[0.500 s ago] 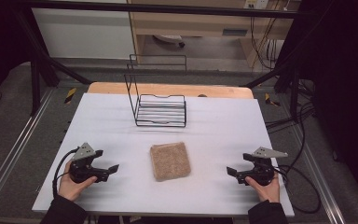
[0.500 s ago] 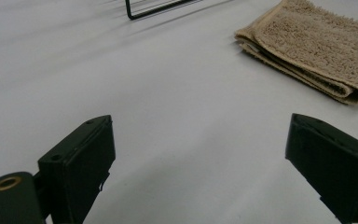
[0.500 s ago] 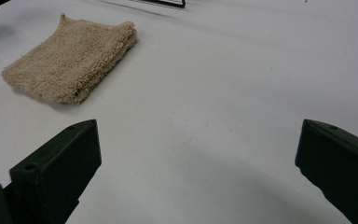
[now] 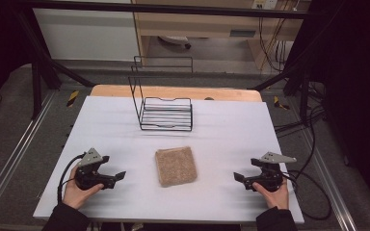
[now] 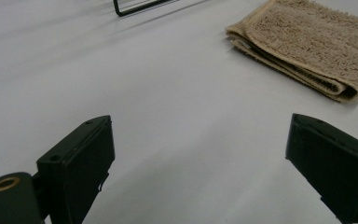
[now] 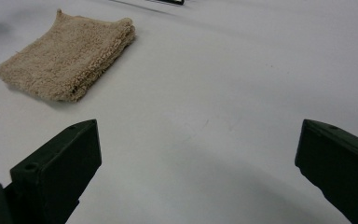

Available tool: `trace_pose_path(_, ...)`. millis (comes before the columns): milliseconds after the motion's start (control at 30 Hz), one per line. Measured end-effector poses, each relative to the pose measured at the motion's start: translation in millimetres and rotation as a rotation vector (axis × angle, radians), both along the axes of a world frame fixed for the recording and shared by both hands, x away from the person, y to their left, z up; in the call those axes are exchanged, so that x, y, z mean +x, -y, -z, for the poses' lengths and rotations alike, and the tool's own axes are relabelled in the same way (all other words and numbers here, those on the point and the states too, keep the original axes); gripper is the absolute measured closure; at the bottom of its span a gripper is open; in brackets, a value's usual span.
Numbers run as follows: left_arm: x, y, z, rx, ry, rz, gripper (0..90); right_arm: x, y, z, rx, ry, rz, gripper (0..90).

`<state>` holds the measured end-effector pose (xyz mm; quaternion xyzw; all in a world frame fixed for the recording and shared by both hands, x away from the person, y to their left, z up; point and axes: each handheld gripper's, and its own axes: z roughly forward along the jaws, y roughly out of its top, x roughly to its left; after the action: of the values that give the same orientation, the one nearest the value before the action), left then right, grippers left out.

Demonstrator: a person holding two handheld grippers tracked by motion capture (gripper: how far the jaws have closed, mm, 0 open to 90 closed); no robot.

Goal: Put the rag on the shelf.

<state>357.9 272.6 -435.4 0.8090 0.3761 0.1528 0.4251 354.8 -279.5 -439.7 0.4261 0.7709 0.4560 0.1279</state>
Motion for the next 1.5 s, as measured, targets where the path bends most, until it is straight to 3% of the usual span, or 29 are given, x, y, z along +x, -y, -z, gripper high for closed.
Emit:
trace_pose_path(500, -3.2, 30.9, 1.4, 0.016, -0.018, 0.055, 7.2, 0.5, -12.4, 1.8, -0.013, -0.005, -0.014, 1.0)
trace_pose_path(867, -6.7, 60.4, 2.0, 0.01, -0.029, 0.066, 12.5, 0.7, -22.1, 1.2, -0.022, -0.002, -0.012, 1.4)
trace_pose_path(1233, -14.5, 93.1, 4.6, 0.009, -0.048, 0.106, 24.4, 1.2, -38.0, -0.2, -0.017, -0.005, -0.028, 2.0)
trace_pose_path(1500, -18.8, 115.7, 8.9, 0.039, -0.075, 0.144, 40.8, 2.1, -48.4, 0.4, -0.017, -0.008, -0.038, 2.6)
